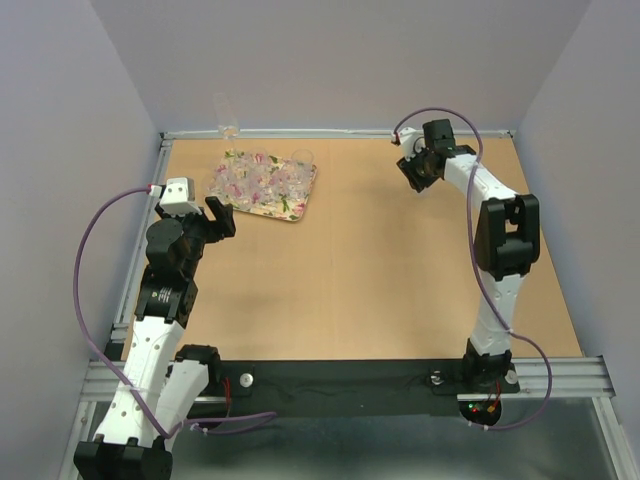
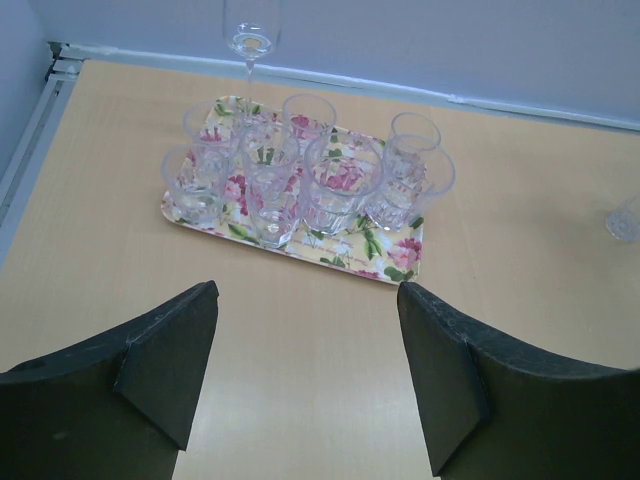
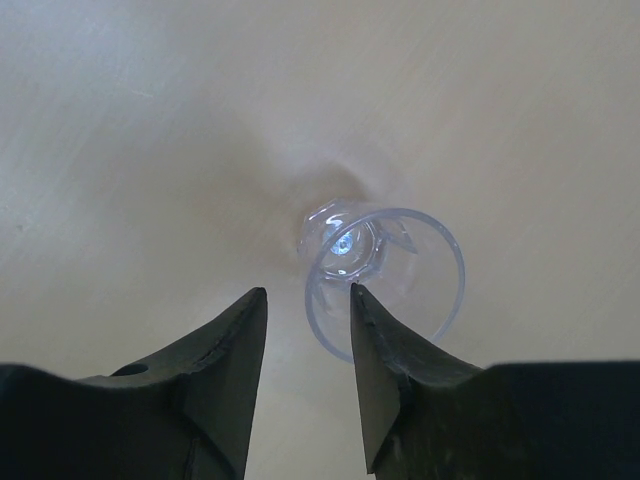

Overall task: Place the glasses into the tray
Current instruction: Grab a glass with a robot arm

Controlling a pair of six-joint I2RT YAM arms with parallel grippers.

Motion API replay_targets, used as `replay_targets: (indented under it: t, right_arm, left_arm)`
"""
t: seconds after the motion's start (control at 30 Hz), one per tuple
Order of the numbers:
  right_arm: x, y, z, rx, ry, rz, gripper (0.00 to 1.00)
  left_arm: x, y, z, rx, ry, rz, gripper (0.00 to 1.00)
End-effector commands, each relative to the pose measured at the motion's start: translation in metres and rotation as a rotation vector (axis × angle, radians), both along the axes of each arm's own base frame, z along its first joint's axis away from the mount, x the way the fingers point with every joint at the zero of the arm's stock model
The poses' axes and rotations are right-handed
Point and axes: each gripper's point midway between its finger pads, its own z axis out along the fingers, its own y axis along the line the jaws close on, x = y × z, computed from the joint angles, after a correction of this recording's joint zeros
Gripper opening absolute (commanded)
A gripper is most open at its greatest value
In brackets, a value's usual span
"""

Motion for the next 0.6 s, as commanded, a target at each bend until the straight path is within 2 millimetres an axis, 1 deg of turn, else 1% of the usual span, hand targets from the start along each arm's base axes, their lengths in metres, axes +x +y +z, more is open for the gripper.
replay_targets:
  t: [0.0, 0.2, 0.23, 0.27, 0.33, 0.5, 0.53, 0.57]
  right_arm:
    - [0.0113, 0.0055, 0.016, -0.016, -0.049, 0.028, 0.44]
    - [0.0131, 0.0046, 0.0125, -0.027, -0.044, 0.034, 0.39]
    - [0.0136, 0.0043, 0.0127, -0.029, -0.045, 0.034, 0.36]
    - [0.0135, 0.0051, 0.0123, -0.03, -0.044, 0.037, 0.3]
    - [0.0137, 0.0049, 0.0104, -0.038, -0.041, 0.04, 0.25]
    - [0.0113, 0.0064, 0.0079, -0.051, -0.032, 0.051, 0.17]
    - [0.0106, 0.0068, 0.0083, -0.053, -0.031, 0.053, 0.13]
    - [0.0105, 0.0063, 0.0082, -0.058, -0.031, 0.057, 0.06]
  left_arm:
    - [0.0019, -0.0009, 0.0073, 0.007, -0.042, -0.01, 0.83]
    - [0.0018, -0.0012, 0.008, 0.007, -0.043, -0.011, 0.83]
    - [0.0018, -0.0012, 0.008, 0.007, -0.043, -0.011, 0.83]
    - [0.0018, -0.0012, 0.008, 0.007, -0.043, -0.011, 0.83]
    - [0.0018, -0.0016, 0.0073, 0.007, -0.042, -0.013, 0.83]
    - [0.0016, -0.0013, 0.0077, 0.009, -0.043, -0.011, 0.83]
    - [0.0018, -0.0012, 0.0073, 0.007, -0.042, -0.011, 0.83]
    - [0.0018, -0.0009, 0.0076, 0.007, -0.042, -0.01, 0.83]
